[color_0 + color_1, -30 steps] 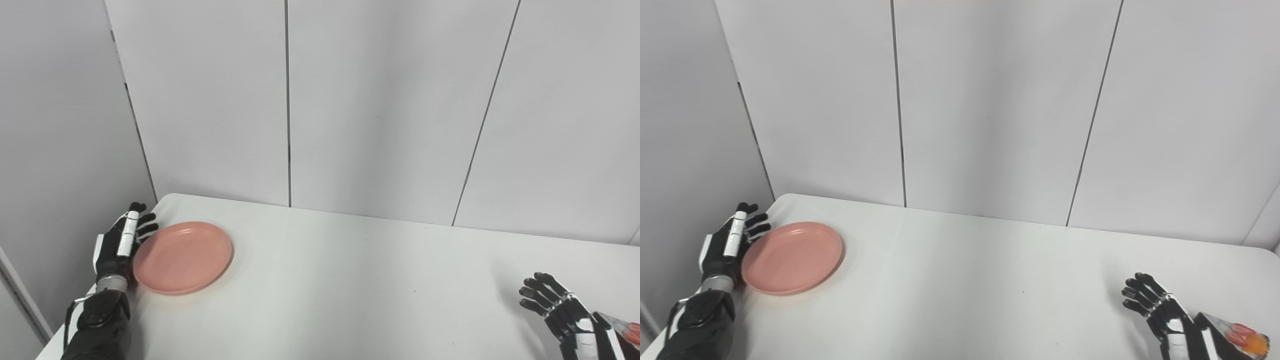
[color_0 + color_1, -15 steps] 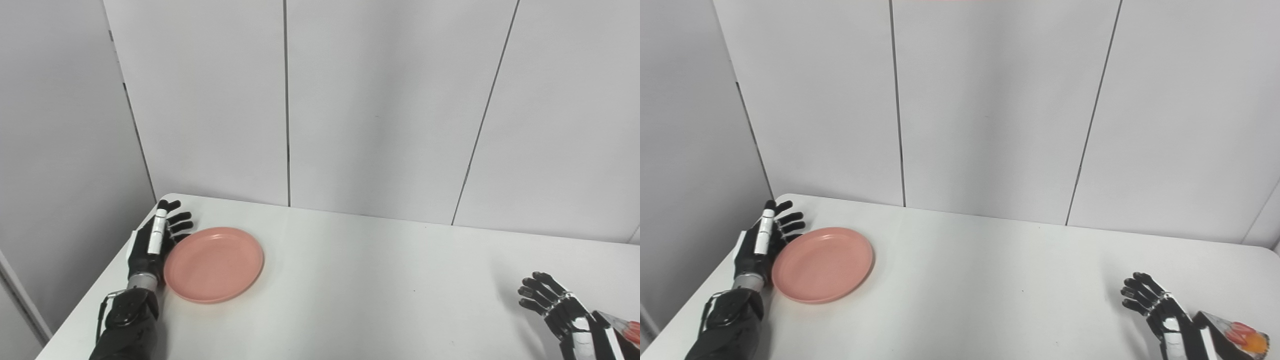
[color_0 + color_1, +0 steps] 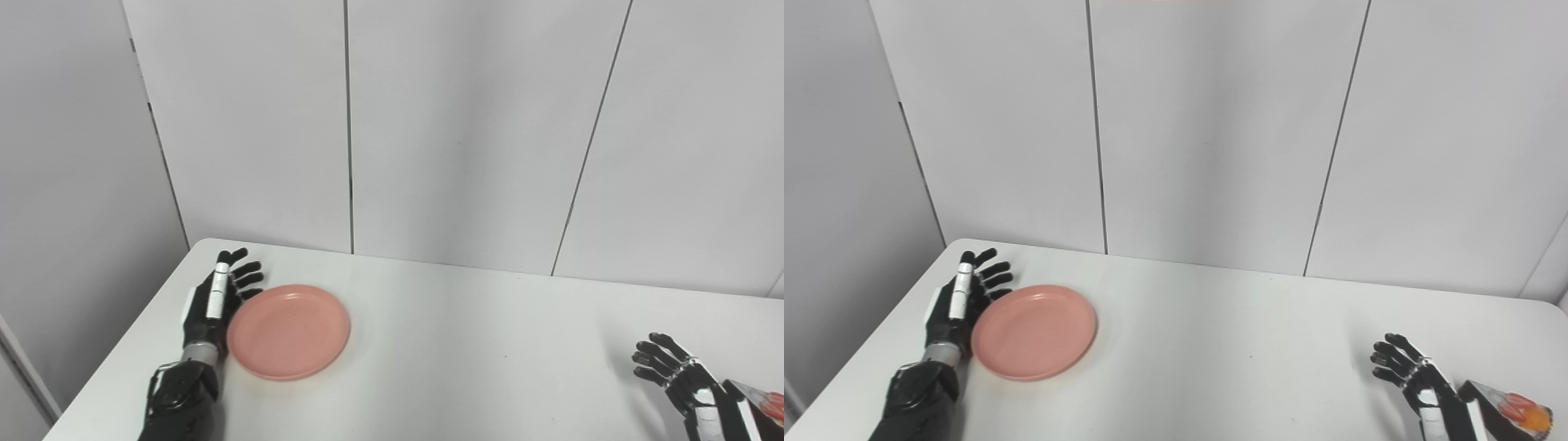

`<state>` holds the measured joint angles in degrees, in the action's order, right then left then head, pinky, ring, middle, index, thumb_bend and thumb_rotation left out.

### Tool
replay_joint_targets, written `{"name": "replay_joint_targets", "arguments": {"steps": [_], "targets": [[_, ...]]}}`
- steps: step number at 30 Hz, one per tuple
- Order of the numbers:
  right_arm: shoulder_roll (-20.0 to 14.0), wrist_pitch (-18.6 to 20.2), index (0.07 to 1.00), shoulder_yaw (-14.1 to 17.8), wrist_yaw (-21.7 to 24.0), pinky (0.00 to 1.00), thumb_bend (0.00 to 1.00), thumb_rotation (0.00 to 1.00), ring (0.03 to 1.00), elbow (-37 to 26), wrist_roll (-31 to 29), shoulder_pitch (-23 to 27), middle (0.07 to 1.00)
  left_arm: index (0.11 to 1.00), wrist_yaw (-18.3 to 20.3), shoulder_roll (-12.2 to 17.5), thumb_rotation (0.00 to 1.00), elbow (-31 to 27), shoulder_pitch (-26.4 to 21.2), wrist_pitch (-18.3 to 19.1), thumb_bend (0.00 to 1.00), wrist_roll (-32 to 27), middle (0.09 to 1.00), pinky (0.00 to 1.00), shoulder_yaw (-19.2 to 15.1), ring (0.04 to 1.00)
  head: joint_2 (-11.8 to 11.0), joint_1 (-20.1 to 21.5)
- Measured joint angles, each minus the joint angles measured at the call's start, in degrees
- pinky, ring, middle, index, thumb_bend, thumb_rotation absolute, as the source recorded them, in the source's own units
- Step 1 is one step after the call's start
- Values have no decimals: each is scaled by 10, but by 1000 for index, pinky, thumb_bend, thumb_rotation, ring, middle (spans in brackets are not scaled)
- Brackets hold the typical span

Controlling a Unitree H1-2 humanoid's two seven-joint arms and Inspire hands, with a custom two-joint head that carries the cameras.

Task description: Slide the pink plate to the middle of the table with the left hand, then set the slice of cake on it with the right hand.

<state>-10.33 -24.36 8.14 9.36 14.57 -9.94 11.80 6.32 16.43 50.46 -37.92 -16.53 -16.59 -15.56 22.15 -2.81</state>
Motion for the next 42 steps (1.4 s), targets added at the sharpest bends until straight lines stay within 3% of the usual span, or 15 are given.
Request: {"name": "replay_joint_targets", "arguments": {"steps": [6,16,21,29,42], "targets": [[7,9,781,-3,-8,736,902,984,758,-13,8,-8,766,817,-4,-22,913,-36,7,34,711,5,751,694,17,742,4,4],[16,29,782,-12,-16,740,887,980,761,-34,17,-20,769,827,-50,-61,926,-105,25,86,707,52,803,739,53,779,18,30],[35,50,775,-19,-31,731,882,967,754,-56,29,-31,765,782,-65,-82,924,-143,31,127,701,53,804,725,53,774,30,75],[76,95,788,-41,-58,746,861,977,764,-97,56,-51,776,808,-63,-97,911,-186,50,156,693,63,807,732,71,782,45,145],[120,156,804,-76,-86,770,884,1000,779,-143,97,-78,789,826,-50,-139,894,-262,77,210,732,40,792,743,71,768,75,202]]}}
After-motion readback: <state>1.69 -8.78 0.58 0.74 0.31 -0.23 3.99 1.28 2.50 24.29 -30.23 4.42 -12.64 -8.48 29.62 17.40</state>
